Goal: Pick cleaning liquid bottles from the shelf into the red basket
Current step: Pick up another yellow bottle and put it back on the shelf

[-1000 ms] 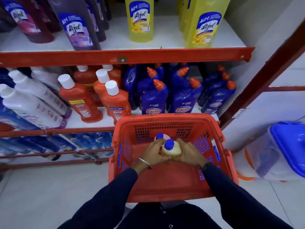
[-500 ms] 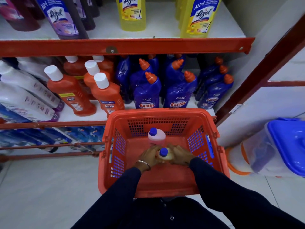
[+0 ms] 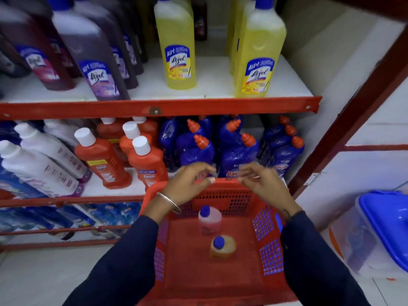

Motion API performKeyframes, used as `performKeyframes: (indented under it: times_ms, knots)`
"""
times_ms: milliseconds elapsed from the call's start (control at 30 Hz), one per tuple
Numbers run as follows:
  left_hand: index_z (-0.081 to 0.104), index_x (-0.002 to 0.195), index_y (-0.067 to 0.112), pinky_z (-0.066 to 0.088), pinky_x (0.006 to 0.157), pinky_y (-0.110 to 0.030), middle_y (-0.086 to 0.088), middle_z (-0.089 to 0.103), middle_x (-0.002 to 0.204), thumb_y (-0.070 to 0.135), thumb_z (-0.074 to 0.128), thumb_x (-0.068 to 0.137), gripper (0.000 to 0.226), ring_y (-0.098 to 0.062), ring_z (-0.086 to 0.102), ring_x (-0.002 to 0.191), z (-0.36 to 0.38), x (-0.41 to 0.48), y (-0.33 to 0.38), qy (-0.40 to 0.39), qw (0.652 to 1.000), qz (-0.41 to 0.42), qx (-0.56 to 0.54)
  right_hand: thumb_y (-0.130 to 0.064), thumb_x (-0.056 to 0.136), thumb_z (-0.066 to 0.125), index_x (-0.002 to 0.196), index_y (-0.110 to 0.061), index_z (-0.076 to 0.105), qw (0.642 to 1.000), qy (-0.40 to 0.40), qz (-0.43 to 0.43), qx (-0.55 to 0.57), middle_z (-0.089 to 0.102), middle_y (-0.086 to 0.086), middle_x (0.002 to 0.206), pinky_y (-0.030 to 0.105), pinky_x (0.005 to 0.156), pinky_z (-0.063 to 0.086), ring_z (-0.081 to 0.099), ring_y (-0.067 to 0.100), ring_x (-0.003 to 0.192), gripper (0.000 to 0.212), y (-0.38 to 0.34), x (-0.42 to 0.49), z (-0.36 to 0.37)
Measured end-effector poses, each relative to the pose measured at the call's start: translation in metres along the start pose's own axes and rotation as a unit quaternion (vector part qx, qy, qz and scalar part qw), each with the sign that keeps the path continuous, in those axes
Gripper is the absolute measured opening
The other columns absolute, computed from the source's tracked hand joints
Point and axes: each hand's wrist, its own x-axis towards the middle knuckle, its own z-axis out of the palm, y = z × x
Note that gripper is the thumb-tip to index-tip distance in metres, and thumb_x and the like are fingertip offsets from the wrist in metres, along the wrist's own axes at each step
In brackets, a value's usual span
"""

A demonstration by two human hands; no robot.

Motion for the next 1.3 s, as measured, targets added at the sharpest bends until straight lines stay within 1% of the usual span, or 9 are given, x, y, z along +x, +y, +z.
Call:
performKeyframes:
  times_ms: [167,267,400,467,567,700,833,1067,1300]
  knots:
    - [0.056,0.114,0.017,0.04,0.093,-0.028,-0.004,0.061,0.117,0.026,0.062,0.086,0.03,-0.019,0.055,0.11,-0.066,0.06,0.048,0.186,0.969,0.101,0.129,-0.022,0.085,0.064,0.098,-0.033,0.062,0.949,0.263,-0.132,0.113,0.069,-0.017,0.092,0.008,0.074,0.047,0.064,-0.007,0.085,0.018,-0.071,0.061,-0.061]
    - [0.044,0.126,0.012,0.034,0.104,-0.04,-0.013,0.048,0.133,0.035,0.063,0.083,0.052,-0.028,0.042,0.124,-0.086,0.089,0.049,0.253,0.938,0.082,0.223,-0.019,0.082,0.063,0.113,-0.019,0.054,0.916,0.359,-0.141,0.112,0.061,-0.004,0.112,0.014,0.086,0.044,0.056,-0.001,0.104,0.033,-0.085,0.103,-0.082]
    - [0.025,0.14,0.017,0.017,0.115,-0.053,-0.01,0.024,0.154,0.047,0.064,0.079,0.078,-0.029,0.018,0.142,-0.101,0.106,0.022,0.213,0.917,-0.018,0.336,-0.013,0.079,0.071,0.132,-0.009,0.035,0.941,0.302,-0.084,0.126,0.043,-0.003,0.126,0.029,0.098,0.043,0.048,0.013,0.12,0.064,-0.076,0.155,-0.095]
    - [0.027,0.141,0.021,0.015,0.115,-0.053,-0.007,0.026,0.154,0.049,0.062,0.08,0.076,-0.027,0.021,0.142,-0.106,0.107,0.004,0.193,0.91,-0.03,0.365,-0.009,0.08,0.071,0.133,-0.013,0.031,0.952,0.222,-0.063,0.201,0.051,-0.008,0.118,0.02,0.078,0.054,0.061,0.002,0.105,0.066,-0.069,0.171,-0.1]
    - [0.032,0.138,0.024,0.017,0.115,-0.05,-0.005,0.039,0.148,0.05,0.062,0.078,0.072,-0.025,0.031,0.137,-0.107,0.106,-0.013,0.185,0.888,-0.019,0.422,-0.007,0.078,0.073,0.133,-0.011,0.037,0.956,0.168,-0.043,0.238,0.063,0.004,0.11,0.019,0.061,0.056,0.067,0.011,0.091,0.066,-0.058,0.185,-0.107]
    - [0.034,0.136,0.026,0.019,0.113,-0.05,-0.003,0.043,0.145,0.051,0.063,0.077,0.071,-0.025,0.037,0.133,-0.106,0.108,-0.018,0.201,0.882,-0.002,0.427,-0.011,0.068,0.083,0.12,-0.013,0.05,0.945,0.221,-0.072,0.229,0.066,-0.004,0.101,0.021,0.063,0.058,0.069,0.004,0.084,0.061,-0.064,0.181,-0.11]
    - [0.033,0.137,0.028,0.017,0.114,-0.049,-0.001,0.041,0.146,0.053,0.063,0.075,0.073,-0.024,0.035,0.134,-0.105,0.109,-0.022,0.209,0.882,0.002,0.422,-0.031,0.061,0.085,0.109,-0.031,0.048,0.93,0.323,-0.109,0.135,0.059,-0.012,0.101,0.036,0.071,0.056,0.062,0.015,0.094,0.061,-0.087,0.163,-0.096]
    - [0.028,0.139,0.029,0.011,0.117,-0.049,-0.001,0.037,0.148,0.052,0.063,0.076,0.076,-0.024,0.029,0.137,-0.105,0.105,-0.02,0.199,0.893,0.0,0.403,-0.035,0.065,0.081,0.105,-0.019,0.048,0.833,0.51,-0.212,0.007,0.058,0.003,0.099,0.026,0.066,0.042,0.048,0.008,0.089,0.055,-0.136,0.125,-0.062]
    - [0.025,0.139,0.028,0.01,0.117,-0.048,-0.001,0.035,0.149,0.052,0.062,0.077,0.076,-0.022,0.028,0.137,-0.106,0.104,-0.019,0.185,0.899,-0.002,0.397,-0.035,0.065,0.084,0.105,-0.015,0.053,0.845,0.488,-0.189,0.113,0.06,0.003,0.102,0.027,0.071,0.047,0.057,0.018,0.09,0.055,-0.152,0.092,-0.046]
